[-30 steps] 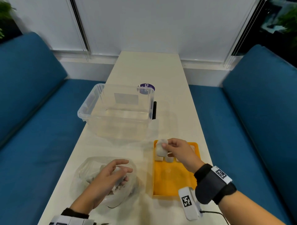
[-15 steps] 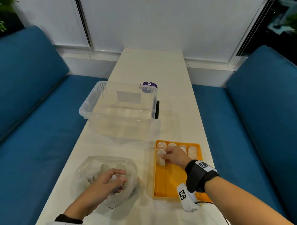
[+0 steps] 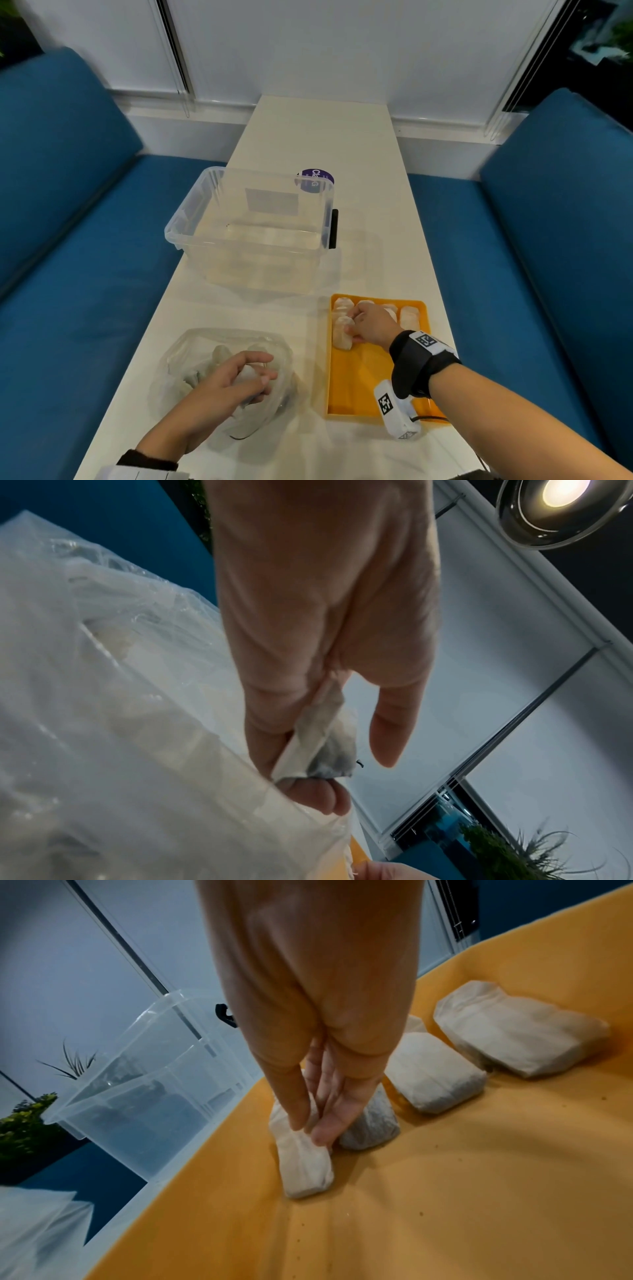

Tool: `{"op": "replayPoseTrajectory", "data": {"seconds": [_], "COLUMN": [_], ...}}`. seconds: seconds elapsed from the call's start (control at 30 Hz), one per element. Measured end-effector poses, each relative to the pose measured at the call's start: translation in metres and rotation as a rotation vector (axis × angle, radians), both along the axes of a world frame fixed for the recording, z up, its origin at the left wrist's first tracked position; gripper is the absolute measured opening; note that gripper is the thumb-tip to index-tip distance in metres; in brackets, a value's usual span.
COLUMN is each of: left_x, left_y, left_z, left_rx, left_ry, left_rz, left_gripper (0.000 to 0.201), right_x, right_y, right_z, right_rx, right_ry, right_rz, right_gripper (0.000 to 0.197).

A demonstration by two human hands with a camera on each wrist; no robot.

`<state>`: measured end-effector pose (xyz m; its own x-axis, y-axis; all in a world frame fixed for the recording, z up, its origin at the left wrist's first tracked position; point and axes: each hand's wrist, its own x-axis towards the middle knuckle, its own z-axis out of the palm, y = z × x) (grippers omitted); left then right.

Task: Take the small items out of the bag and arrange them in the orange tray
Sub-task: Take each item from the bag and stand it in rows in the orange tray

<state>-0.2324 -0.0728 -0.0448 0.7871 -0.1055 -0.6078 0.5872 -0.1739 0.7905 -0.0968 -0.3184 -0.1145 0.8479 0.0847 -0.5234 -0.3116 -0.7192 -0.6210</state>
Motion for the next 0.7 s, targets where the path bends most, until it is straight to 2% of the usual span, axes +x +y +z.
{"op": "replayPoseTrajectory", "data": {"seconds": [0.13, 0.23, 0.33, 0.47, 0.7], "left_x": [0.001, 0.002, 0.002, 0.001, 0.003], "left_y": [0.001, 0.001, 0.003, 0.002, -0.004], "left_z": [0.005, 0.003, -0.001, -0.001, 0.014], "left_rx": [0.013, 0.014, 0.018, 0.050, 0.064], "left_ry": [-0.021, -0.032, -0.029, -0.035, -0.135], "left_rz": [-0.034, -0.034, -0.031, -0.027, -0.035], "left_gripper": [0.045, 0.041, 0.029, 0.029, 0.030], "right_x": [0.000, -0.001, 0.000, 0.001, -0.005], "right_y": [0.000, 0.000, 0.001, 0.000, -0.001], "right_z": [0.002, 0.003, 0.002, 0.002, 0.022], "right_rx": [0.041, 0.113, 0.120, 0.114, -0.035], "right_ry": [-0.019, 0.025, 0.037, 0.014, -0.201], "right_rz": [-0.029, -0.036, -0.025, -0.024, 0.053], "right_gripper": [0.019, 0.018, 0.019, 0.025, 0.013]}}
